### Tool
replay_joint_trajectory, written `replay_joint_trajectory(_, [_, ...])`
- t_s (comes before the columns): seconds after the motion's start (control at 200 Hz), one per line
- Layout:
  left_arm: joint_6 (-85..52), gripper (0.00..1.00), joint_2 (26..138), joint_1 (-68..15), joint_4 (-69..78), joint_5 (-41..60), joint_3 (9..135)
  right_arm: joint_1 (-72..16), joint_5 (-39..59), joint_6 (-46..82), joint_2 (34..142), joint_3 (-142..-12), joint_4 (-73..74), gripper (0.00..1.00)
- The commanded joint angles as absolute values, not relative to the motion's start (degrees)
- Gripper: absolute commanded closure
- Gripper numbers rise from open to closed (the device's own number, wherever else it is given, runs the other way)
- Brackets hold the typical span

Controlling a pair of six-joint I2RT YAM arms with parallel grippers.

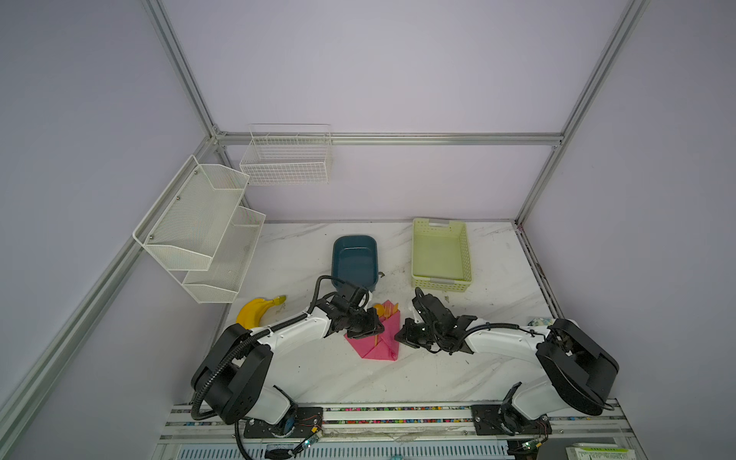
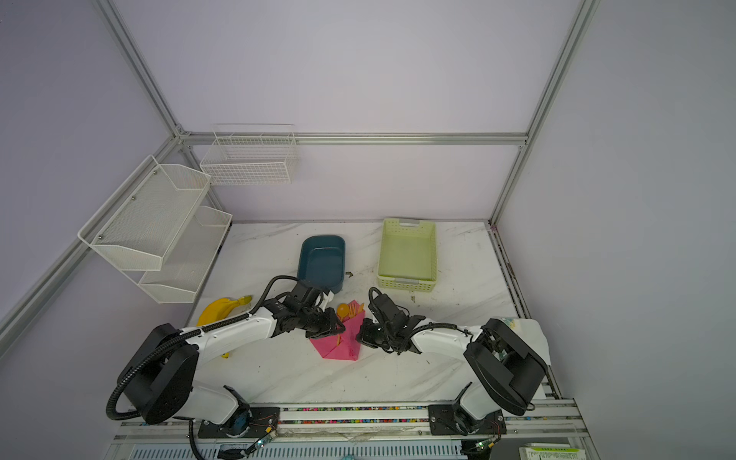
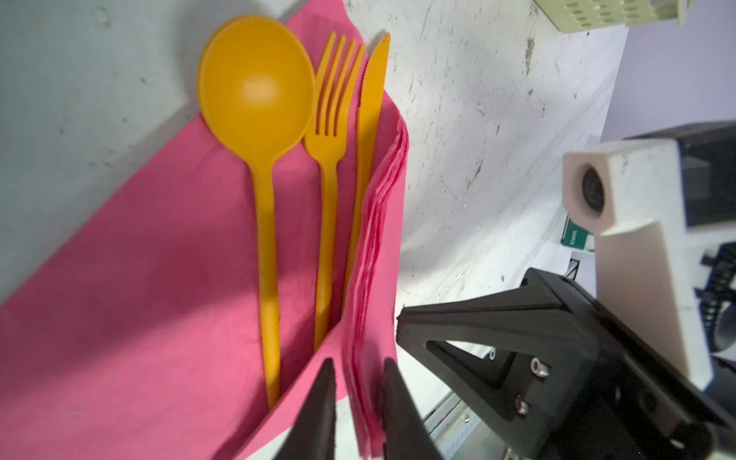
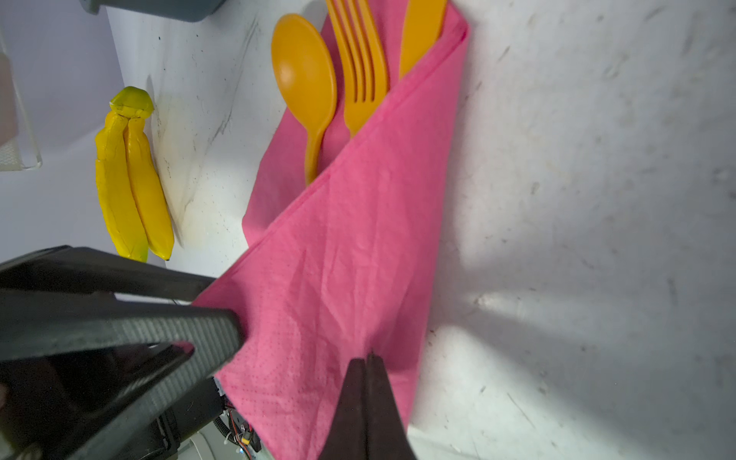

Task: Place the utensils on the paper napkin and roll it up

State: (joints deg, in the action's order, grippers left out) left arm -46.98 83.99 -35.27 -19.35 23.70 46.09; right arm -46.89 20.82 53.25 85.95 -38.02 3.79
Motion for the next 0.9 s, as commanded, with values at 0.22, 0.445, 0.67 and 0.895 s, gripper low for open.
replay_joint_trajectory(0.22, [-45.4,0.96,81.6,-35.3,-21.8,20.9,50.2,-47.0,21.1,52.9,83.1,-38.9,1.8,0.98])
replay_joint_trajectory(0.445, [-44.4,0.97,79.4,-35.2,-22.9,19.2,47.2,-47.0,21.1,53.1,82.2,-38.5,1.0,0.97])
replay_joint_trajectory(0.67, [-42.9,0.97,80.0,-35.2,-23.1,16.6,45.7,-47.0,19.8,53.5,81.9,-38.5,-1.0,0.97])
replay_joint_trajectory(0.895, [-42.0,0.97,82.7,-35.2,-23.5,15.4,44.9,-47.0,19.6,53.7,81.5,-38.7,-1.5,0.97])
